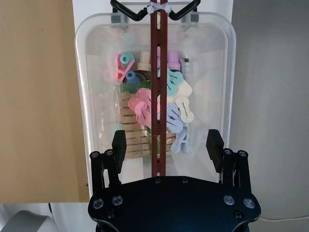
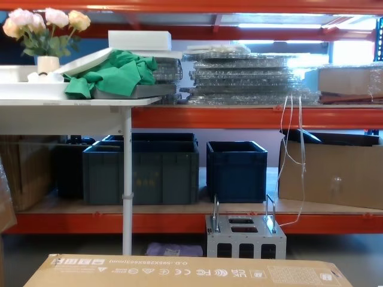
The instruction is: Use one hand to grasp the basket and place it at the designated location.
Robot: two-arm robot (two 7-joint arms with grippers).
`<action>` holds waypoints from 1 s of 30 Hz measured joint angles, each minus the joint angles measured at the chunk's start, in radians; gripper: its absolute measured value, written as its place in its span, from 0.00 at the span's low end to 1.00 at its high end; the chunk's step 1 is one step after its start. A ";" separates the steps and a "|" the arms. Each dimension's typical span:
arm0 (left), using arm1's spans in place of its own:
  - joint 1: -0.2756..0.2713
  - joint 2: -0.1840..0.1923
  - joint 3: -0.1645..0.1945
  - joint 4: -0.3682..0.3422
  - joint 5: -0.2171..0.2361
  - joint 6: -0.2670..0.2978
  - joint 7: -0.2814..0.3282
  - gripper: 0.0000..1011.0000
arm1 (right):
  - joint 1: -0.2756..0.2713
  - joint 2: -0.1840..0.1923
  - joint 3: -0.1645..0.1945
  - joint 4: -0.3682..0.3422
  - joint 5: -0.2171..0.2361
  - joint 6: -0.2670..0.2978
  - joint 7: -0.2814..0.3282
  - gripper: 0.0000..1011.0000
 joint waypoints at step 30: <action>0.000 0.000 0.000 0.000 0.000 0.000 0.000 0.00 | 0.001 0.000 -0.002 0.000 0.000 0.000 -0.001 0.99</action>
